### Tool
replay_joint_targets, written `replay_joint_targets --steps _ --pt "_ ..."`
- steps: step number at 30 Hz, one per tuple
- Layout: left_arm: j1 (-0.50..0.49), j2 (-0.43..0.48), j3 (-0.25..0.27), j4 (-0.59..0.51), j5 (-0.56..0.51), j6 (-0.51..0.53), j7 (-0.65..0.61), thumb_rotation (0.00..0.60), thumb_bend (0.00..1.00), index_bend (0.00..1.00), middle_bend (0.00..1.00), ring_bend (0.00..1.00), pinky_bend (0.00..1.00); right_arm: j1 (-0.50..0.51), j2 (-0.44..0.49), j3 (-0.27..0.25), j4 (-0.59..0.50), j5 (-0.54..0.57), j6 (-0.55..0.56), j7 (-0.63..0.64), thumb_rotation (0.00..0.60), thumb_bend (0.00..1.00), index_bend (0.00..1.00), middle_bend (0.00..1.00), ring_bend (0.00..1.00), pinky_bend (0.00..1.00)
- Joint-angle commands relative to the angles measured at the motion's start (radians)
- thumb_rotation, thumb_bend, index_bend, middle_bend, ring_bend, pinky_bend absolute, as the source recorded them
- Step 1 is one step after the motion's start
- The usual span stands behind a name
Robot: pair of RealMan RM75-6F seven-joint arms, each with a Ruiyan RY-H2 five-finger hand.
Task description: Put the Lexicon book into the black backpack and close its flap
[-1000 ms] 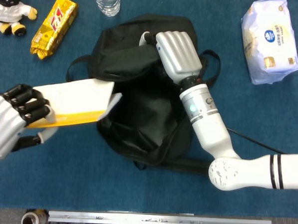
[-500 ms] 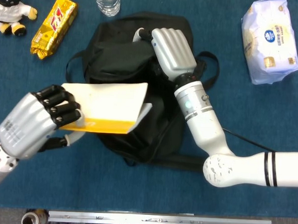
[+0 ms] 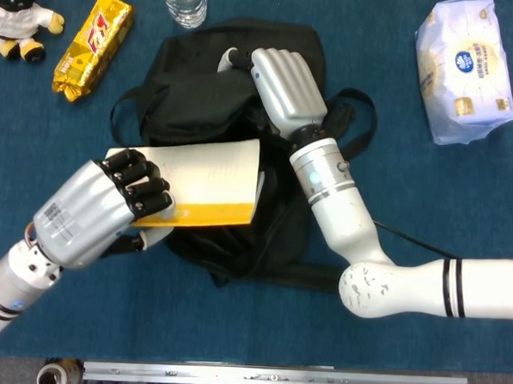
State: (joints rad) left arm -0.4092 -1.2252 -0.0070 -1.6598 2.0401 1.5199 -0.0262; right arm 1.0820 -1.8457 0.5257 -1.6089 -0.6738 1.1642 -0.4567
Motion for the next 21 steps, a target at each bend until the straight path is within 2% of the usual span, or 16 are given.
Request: replay_joint_targets --steps 1,8,21 --pt "0.005 -0.018 0.015 0.017 0.002 0.000 0.010 0.600 0.32 0.69 0.62 0.47 0.44 0.003 -0.005 0.003 0.006 -0.003 0.003 0.006 0.600 1.00 0.59 0.60 0.63 0.89" --pt "0.011 -0.048 0.035 0.041 0.015 0.017 0.019 0.600 0.32 0.69 0.62 0.47 0.44 0.013 -0.022 0.012 0.025 0.005 0.001 0.021 0.600 1.00 0.59 0.60 0.63 0.89" --pt "-0.021 -0.149 0.044 0.083 0.047 -0.014 0.076 0.600 0.32 0.69 0.62 0.47 0.44 0.025 -0.045 0.022 0.043 0.021 -0.001 0.034 0.600 1.00 0.59 0.60 0.63 0.89"
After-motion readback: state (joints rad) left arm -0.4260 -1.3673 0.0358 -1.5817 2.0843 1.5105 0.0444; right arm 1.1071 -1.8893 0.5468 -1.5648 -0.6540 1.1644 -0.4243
